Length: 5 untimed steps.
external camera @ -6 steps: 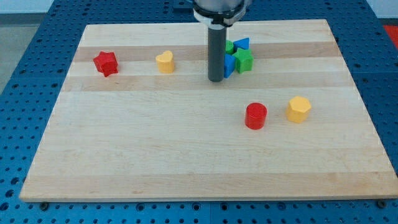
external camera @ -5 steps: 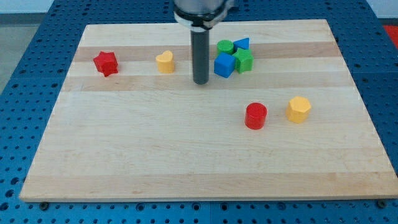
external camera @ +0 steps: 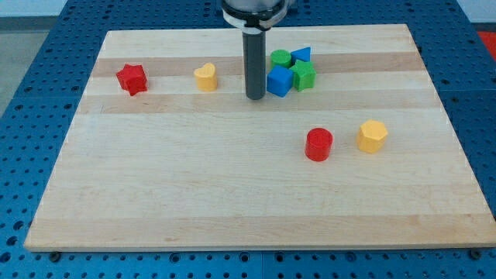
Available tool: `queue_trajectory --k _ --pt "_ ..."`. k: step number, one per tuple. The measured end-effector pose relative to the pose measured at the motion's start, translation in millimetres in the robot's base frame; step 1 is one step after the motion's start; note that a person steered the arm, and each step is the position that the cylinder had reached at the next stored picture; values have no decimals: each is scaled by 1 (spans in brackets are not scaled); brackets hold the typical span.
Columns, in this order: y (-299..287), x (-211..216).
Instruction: Push the blue cube into the green star
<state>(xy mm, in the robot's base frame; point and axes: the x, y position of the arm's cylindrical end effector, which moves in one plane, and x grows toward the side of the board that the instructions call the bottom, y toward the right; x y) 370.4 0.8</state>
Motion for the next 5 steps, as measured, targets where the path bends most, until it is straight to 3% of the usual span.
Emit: queue_trajectory --k 2,5 --pt "45 0" --pt "39 3"
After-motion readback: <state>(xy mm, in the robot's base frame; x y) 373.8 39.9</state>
